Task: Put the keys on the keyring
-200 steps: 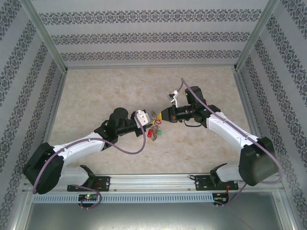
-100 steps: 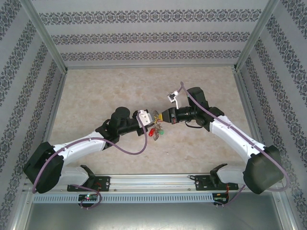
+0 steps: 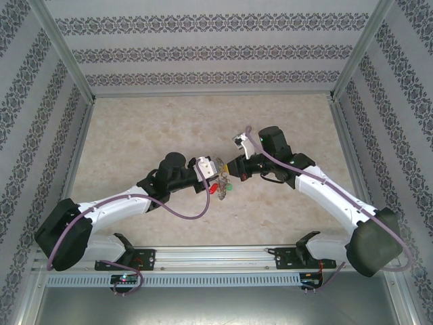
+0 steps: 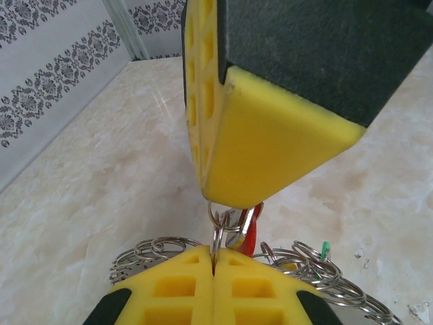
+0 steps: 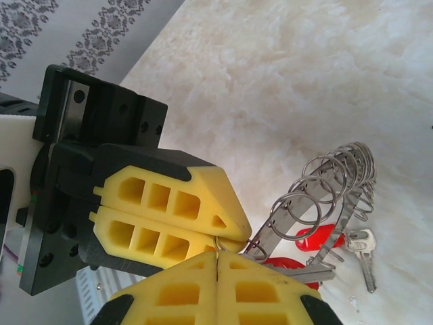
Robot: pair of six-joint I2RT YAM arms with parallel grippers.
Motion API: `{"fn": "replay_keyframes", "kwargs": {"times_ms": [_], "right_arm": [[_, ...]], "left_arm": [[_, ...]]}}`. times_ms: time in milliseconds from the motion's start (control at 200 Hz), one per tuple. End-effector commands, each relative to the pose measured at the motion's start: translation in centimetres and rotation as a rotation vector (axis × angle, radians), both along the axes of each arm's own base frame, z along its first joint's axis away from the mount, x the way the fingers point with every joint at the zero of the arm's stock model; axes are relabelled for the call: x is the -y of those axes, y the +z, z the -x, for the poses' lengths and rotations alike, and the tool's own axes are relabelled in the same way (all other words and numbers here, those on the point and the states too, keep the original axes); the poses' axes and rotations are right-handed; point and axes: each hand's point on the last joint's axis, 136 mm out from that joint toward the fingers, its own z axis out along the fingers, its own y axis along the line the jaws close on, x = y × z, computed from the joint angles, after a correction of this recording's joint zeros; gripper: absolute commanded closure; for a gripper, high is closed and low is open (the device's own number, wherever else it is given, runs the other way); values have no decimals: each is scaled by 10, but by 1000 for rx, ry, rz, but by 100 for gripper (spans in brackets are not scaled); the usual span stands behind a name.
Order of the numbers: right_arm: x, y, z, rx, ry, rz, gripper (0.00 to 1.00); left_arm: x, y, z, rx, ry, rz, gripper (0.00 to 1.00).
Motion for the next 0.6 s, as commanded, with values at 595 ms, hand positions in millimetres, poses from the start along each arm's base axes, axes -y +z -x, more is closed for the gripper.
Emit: {"fn": "replay_keyframes", "kwargs": {"times_ms": [595], "right_arm": [[11,-3,9,-10,0,44,100]], "left_arm": [[-5,6,-12,92,103,14,100]]}}
